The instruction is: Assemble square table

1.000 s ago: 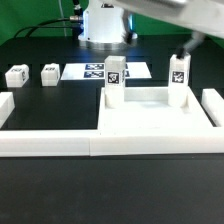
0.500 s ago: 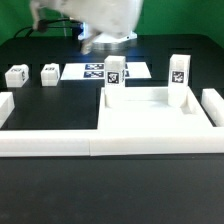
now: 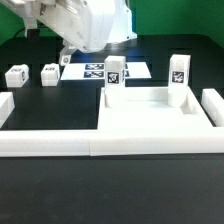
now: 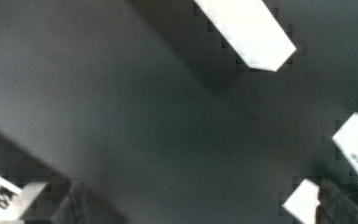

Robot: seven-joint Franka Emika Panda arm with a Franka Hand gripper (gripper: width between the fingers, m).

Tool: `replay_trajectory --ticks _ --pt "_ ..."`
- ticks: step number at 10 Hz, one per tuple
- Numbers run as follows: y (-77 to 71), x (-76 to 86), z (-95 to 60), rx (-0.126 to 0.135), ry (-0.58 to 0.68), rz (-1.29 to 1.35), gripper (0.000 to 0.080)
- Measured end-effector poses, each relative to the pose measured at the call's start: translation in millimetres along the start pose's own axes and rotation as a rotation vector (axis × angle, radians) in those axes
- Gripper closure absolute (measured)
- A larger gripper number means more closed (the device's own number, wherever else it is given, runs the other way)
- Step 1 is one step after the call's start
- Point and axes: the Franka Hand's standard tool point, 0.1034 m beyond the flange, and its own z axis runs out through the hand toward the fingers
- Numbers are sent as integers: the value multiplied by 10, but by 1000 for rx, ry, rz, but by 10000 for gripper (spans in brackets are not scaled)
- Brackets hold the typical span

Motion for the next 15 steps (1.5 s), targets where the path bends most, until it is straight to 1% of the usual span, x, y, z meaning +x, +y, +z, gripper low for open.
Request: replay_trajectory --ticks 1,2,3,4,5,6,7,8,9,10,11,12,13,14,15 --pt "-2 0 2 0 0 35 150" --pt "-44 17 17 -3 19 131 150" --pt "-160 39 47 1 31 190 150" --pt "-295 72 91 14 40 303 150" --pt "-399 82 136 14 50 385 150" --pt "-536 83 203 21 60 586 150" --pt "-666 53 258 42 64 740 150" --pt "-686 30 246 54 63 785 150" --pt "-652 10 193 54 94 829 150" --pt "-633 12 196 50 96 884 150" --pt "-627 28 202 55 97 953 150" --pt "-618 28 210 53 97 1004 150" --pt "-589 35 310 -11 101 1224 150" --pt "-636 85 407 -42 114 1385 150" --pt "-698 158 506 -25 127 1539 150"
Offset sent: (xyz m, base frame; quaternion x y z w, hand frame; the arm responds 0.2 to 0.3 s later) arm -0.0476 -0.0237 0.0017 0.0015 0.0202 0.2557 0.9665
